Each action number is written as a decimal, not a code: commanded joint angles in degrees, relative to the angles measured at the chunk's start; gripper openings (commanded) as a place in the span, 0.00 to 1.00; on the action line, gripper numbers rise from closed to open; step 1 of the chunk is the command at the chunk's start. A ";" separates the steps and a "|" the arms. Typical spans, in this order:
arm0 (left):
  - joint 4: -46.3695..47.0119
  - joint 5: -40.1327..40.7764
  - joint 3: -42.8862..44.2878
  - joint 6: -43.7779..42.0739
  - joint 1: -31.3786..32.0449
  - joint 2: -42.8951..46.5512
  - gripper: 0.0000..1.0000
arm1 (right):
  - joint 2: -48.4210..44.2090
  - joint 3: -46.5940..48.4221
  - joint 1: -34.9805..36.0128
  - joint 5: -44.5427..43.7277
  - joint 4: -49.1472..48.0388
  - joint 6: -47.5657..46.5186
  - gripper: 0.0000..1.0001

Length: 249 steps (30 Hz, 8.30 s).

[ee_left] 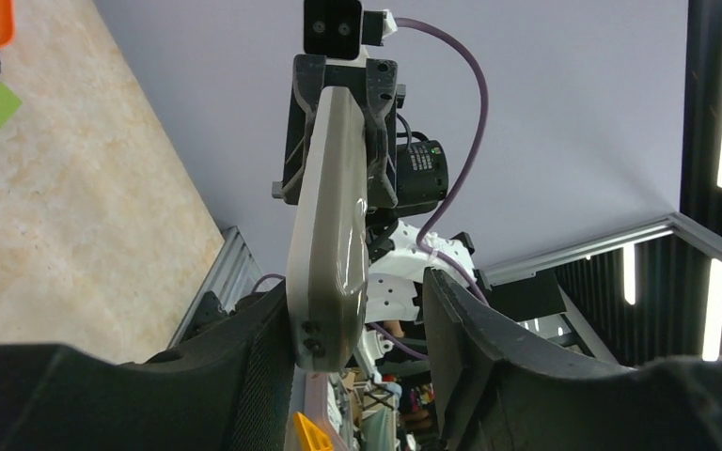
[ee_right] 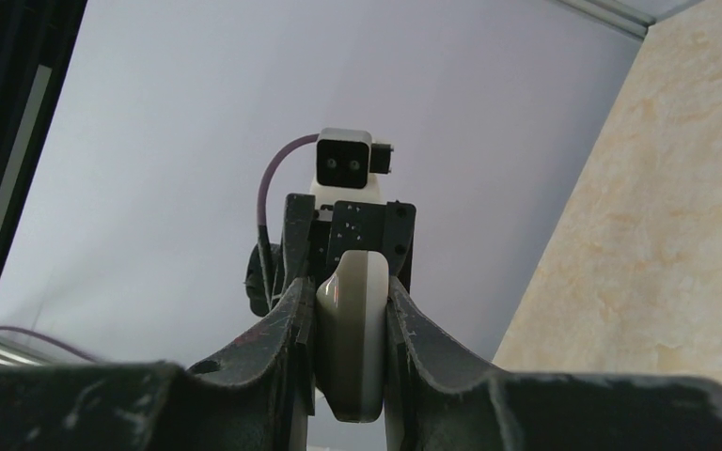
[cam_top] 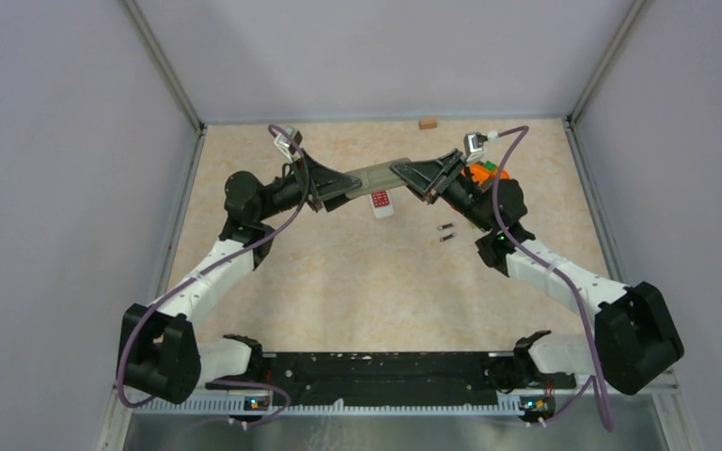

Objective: Load the batteries into the remote control

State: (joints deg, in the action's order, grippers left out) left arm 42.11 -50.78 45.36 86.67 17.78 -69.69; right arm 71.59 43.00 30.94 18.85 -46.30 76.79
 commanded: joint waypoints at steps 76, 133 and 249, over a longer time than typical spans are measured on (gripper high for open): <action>-55.45 15.90 1.10 -48.66 6.74 -22.38 0.00 | 18.33 -13.86 4.92 0.04 12.62 -20.56 0.32; -62.05 43.62 -0.50 -47.48 17.92 -25.36 0.00 | 29.96 -19.55 6.77 8.02 -41.92 -3.20 0.31; -16.27 5.37 1.98 -34.37 13.23 9.30 0.42 | 0.82 -8.48 8.70 26.98 -10.58 -24.46 0.07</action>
State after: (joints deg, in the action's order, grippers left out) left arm 24.93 -44.51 44.23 52.31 31.05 -59.33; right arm 71.83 31.73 40.23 44.86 -57.49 54.11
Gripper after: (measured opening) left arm 0.468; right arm 0.249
